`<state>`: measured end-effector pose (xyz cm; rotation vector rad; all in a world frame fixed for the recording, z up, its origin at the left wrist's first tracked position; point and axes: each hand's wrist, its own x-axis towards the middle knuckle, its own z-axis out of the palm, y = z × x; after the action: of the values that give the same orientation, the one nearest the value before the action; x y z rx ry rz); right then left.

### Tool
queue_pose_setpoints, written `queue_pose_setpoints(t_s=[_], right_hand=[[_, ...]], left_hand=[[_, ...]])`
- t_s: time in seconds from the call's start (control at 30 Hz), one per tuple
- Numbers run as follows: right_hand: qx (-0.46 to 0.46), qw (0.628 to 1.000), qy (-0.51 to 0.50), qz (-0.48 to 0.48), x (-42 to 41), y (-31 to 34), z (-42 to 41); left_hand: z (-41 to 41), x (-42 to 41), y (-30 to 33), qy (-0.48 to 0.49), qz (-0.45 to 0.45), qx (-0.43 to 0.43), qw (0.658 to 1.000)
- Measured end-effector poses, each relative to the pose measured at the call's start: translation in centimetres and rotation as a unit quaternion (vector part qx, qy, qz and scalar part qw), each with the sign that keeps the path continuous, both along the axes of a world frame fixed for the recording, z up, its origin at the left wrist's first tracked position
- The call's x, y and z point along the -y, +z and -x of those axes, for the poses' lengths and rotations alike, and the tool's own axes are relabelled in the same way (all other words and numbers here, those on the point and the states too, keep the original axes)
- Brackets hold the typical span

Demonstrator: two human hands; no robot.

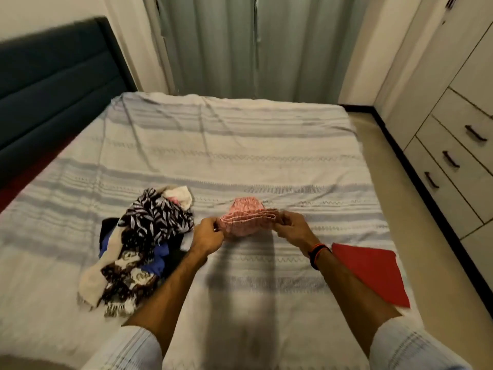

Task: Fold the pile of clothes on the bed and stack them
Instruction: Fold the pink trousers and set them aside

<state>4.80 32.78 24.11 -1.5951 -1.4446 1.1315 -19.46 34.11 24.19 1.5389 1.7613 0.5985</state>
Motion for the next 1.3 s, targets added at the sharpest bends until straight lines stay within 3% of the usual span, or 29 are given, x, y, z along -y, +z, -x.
queue_pose_setpoints(t_s=[0.33,0.7,0.97,1.3], right_hand=[[0.023,0.991,0.013,0.134,15.8,-12.7,0.0],[0.03,0.973,-0.007,0.227,24.0,-19.1,0.0],[0.047,0.966,-0.012,0.256,22.2,-20.1,0.6],[0.079,0.965,-0.078,0.236,10.9,-21.9,0.8]], left_hand=[[0.2,15.3,-12.9,-0.033,0.131,-0.052,0.989],[0.0,23.5,-17.6,-0.056,0.186,-0.074,0.978],[0.3,21.8,-19.3,-0.054,0.216,-0.075,0.972],[0.3,10.6,-20.2,-0.016,0.21,-0.047,0.976]])
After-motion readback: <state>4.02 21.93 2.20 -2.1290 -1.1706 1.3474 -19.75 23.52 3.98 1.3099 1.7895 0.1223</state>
